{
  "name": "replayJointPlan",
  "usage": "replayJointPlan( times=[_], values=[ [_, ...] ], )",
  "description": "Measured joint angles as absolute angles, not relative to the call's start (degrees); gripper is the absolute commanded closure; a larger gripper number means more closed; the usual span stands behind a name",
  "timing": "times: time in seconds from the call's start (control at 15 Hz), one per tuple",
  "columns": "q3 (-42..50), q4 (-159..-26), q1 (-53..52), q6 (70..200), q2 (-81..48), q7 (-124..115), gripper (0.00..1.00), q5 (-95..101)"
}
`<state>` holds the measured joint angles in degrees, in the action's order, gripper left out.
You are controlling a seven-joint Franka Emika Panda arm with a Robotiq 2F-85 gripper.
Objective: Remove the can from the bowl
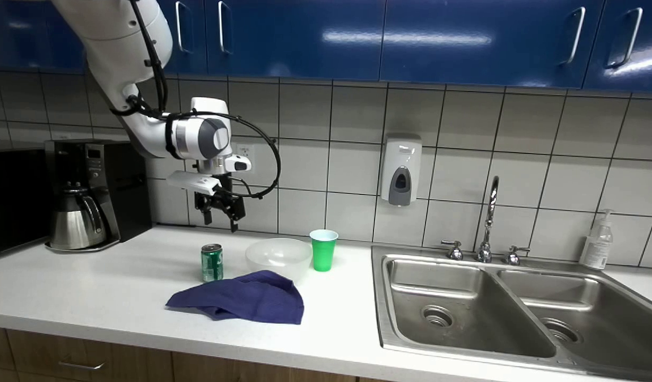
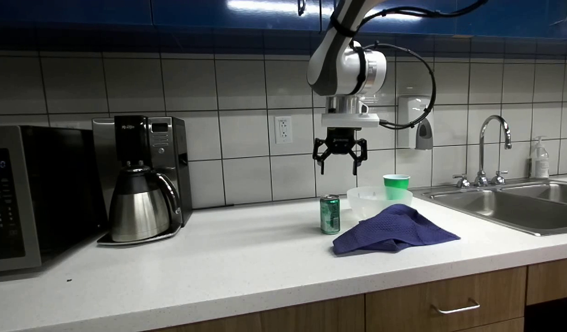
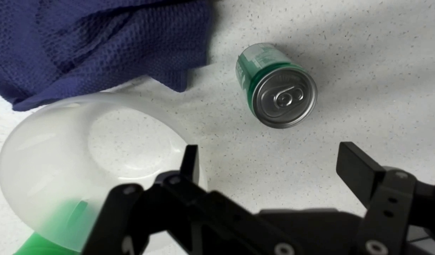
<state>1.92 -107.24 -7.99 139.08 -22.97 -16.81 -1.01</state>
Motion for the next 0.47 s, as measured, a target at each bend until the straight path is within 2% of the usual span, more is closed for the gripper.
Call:
replayJointPlan(
  times=[0.47],
  values=[
    [1.76, -113.78, -6.87, 138.99, -15.93, -14.66, 0.0, -1.94]
  ],
)
